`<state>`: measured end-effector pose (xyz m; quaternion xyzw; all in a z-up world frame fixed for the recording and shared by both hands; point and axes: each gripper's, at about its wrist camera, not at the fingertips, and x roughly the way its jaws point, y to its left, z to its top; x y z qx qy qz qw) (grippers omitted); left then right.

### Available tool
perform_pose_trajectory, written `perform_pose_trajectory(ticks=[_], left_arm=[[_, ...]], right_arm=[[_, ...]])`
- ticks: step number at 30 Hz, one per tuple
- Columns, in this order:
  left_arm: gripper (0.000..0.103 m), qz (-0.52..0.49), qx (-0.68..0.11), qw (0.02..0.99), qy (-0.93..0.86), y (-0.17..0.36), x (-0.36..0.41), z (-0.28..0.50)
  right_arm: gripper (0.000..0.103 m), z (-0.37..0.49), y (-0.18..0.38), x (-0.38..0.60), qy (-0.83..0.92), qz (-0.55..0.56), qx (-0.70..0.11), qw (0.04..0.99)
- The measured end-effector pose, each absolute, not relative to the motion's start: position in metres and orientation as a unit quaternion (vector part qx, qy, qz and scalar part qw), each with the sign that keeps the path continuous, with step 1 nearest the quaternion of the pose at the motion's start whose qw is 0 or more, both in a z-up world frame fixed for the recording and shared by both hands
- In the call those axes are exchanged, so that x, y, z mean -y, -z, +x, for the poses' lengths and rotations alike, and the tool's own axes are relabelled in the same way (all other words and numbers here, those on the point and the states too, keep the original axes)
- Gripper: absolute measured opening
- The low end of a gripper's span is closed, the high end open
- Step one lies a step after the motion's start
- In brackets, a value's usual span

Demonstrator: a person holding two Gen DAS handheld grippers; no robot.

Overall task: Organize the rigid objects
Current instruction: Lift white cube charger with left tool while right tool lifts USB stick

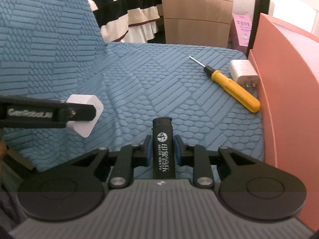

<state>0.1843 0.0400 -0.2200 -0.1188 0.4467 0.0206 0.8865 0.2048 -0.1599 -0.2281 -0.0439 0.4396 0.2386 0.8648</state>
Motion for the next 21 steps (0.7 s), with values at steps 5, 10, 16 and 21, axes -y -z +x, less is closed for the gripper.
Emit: perform_pose_trajectory(ticks=[5,10,16,21], left_arm=[[0.056,-0.124,-0.448,0.885,-0.013,0.219,-0.032,0.186],[0.056,-0.129,-0.442,0.888,-0.002,0.211,-0.021,0.188],[0.056,-0.149,-0.435,0.888,0.018,0.198,-0.012,0.184],[0.056,-0.158,-0.427,0.89,0.037,0.183,0.001,0.181]], right_arm=[[0.026,0.204,0.223,0.174,-0.233,-0.03,-0.436,0.869],[0.026,0.201,0.218,0.184,-0.234,-0.013,-0.435,0.869],[0.026,0.193,0.207,0.196,-0.239,0.003,-0.432,0.869],[0.026,0.19,0.192,0.21,-0.238,0.028,-0.429,0.871]])
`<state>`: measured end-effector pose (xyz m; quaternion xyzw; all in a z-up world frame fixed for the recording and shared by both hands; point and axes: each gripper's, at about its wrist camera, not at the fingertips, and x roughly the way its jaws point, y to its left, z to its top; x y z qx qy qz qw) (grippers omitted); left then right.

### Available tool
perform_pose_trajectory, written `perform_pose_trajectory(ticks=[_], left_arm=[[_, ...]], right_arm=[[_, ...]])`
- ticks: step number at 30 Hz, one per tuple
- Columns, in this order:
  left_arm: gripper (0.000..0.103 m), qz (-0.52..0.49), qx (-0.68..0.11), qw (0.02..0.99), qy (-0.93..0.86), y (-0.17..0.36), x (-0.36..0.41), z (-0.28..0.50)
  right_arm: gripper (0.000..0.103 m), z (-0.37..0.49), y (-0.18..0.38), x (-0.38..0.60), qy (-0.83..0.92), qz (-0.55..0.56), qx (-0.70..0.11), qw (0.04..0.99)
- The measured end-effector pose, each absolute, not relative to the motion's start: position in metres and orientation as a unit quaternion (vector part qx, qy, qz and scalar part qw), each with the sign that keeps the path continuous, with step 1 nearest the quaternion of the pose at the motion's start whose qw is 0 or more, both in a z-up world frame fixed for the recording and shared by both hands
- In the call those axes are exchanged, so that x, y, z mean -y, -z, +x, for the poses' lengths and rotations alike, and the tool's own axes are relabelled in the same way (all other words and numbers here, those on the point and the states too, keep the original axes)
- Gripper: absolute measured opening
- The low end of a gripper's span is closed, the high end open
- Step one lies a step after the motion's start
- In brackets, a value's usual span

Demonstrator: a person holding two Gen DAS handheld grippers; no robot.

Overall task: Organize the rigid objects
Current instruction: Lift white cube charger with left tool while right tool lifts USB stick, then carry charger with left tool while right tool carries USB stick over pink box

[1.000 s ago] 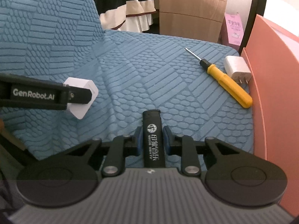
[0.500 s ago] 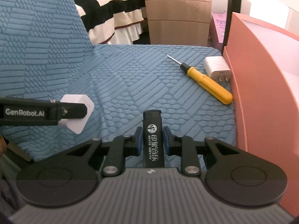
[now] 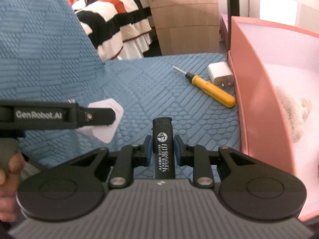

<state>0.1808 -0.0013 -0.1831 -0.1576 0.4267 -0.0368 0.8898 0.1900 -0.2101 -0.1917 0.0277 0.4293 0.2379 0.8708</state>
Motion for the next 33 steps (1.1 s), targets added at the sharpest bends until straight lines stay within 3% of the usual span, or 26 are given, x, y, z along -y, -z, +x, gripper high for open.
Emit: perform_pose_trajectory(ticks=[20,33], left_arm=[[0.056,-0.156,-0.35,0.918,0.101,0.067,0.067,0.226],[0.054,-0.152,-0.331,0.918,0.154,0.037,0.145,0.255]], right_arm=[[0.026,0.217,0.079,0.297,-0.21,0.067,-0.33,0.918],[0.026,0.231,0.052,0.351,-0.167,0.063,-0.297,0.938]])
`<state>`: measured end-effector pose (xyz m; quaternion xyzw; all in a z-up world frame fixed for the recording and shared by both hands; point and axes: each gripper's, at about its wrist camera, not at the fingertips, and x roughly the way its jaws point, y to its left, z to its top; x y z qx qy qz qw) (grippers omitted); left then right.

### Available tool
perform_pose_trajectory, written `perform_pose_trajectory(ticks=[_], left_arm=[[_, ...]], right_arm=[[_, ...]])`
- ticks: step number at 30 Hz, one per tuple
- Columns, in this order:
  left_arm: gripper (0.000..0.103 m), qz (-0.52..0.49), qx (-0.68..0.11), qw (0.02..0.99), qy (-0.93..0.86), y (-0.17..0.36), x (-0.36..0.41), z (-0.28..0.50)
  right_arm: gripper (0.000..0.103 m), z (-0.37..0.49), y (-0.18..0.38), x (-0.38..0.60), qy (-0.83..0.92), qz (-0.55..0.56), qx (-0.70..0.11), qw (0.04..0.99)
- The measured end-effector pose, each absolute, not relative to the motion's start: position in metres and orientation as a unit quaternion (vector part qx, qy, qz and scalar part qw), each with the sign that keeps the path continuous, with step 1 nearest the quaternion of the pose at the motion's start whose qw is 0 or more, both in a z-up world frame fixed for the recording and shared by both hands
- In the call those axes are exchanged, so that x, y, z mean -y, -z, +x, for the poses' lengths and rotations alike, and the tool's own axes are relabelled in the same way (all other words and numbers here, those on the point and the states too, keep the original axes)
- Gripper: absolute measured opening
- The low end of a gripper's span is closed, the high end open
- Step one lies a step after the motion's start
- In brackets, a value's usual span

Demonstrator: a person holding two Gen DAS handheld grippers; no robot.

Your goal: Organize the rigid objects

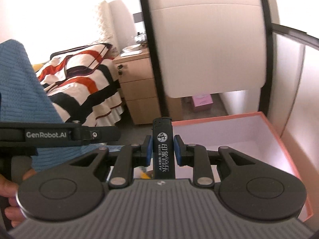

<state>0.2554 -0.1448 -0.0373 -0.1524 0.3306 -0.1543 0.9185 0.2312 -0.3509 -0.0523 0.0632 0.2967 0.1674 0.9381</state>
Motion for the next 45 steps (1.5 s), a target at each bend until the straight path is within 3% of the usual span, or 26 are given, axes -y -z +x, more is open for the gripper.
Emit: perform_pose_trajectory(ticks=[15,28,38,45], left_arm=[[0.051,-0.143,-0.402,0.889,0.169,0.111,0.201,0.27],[0.053,-0.152,-0.417,0.889,0.114,0.148,0.17,0.265],[0.071,-0.175,-0.409,0.895,0.033,0.161,0.11,0.26],[0.073,-0.168,-0.407,0.898,-0.001,0.166,0.081,0.255]], right_arm=[[0.027,0.237,0.126,0.417,-0.083,0.08,-0.38,0.918],[0.026,0.233,0.157,0.423,-0.069,0.098,-0.409,0.905],[0.026,0.235,0.149,0.406,-0.084,0.099,-0.401,0.907],[0.026,0.235,0.124,0.389,-0.103,0.096,-0.377,0.916]])
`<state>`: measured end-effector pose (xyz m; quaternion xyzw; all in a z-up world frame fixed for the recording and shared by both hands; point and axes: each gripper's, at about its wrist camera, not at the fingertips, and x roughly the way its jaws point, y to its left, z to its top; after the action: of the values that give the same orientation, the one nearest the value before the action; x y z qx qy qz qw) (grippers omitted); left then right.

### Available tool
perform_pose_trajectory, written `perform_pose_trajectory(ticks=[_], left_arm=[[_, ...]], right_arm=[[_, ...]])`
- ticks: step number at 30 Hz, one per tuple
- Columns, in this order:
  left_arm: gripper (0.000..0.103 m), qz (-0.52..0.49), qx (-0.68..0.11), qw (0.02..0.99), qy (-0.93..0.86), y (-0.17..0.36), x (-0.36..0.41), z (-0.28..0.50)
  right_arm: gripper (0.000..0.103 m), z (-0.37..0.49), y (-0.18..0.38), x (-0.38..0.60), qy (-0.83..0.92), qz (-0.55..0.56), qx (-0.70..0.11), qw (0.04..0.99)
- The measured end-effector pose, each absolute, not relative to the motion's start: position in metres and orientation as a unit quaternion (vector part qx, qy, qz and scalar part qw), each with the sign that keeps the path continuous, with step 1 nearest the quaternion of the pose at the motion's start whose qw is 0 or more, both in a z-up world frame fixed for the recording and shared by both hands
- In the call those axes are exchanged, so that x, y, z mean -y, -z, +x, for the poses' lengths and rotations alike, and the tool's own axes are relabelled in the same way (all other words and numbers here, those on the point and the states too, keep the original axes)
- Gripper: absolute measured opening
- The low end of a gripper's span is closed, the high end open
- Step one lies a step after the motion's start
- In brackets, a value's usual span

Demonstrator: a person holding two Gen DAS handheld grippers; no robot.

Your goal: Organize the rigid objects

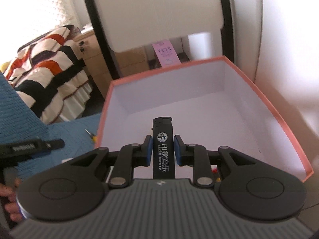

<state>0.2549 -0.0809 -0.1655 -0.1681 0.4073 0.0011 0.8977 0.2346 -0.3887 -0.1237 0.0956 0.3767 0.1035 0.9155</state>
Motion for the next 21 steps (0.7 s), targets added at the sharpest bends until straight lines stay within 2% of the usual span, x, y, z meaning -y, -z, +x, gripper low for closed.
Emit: perform_pose_trajectory(ticks=[4,21], left_arm=[[0.081,-0.161,-0.411,0.897,-0.016,0.175,0.071,0.254],[0.081,-0.091,-0.472,0.874,-0.068,0.238,0.061,0.275]], right_arm=[[0.026,0.232,0.116,0.372,-0.124,0.089,-0.371,0.916],[0.026,0.233,0.137,0.342,-0.134,0.085,-0.398,0.903]])
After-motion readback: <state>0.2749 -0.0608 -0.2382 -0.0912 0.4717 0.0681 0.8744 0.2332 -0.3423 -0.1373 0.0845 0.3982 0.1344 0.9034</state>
